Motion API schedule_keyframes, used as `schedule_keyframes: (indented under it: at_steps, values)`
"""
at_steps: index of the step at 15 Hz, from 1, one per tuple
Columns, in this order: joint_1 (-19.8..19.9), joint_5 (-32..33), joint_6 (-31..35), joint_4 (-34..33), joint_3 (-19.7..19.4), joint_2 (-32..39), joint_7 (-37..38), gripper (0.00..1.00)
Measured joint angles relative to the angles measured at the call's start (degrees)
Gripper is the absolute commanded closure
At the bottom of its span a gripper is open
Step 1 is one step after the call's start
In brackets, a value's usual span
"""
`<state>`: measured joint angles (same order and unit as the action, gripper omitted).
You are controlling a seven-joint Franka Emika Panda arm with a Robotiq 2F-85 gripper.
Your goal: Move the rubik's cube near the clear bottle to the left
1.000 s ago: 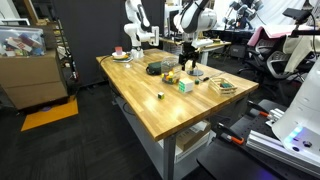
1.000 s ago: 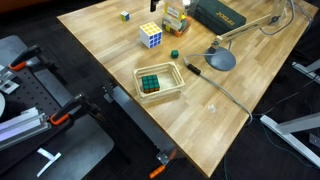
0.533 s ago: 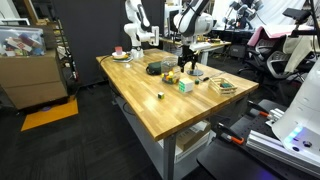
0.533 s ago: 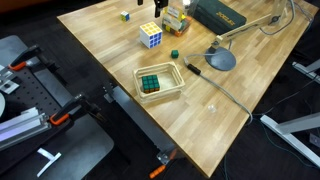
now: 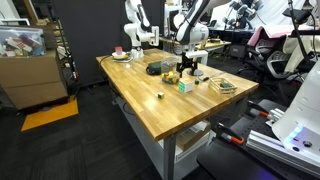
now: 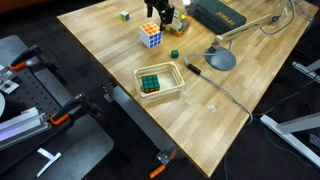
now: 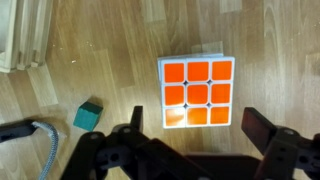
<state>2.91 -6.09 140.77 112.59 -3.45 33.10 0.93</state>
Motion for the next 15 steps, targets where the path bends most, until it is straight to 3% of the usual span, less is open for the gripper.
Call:
schedule_keyframes:
  at_steps: [15]
  values:
    - [0.39,-2.12,-2.28,-2.37,2.13,4.76,2.32,0.0]
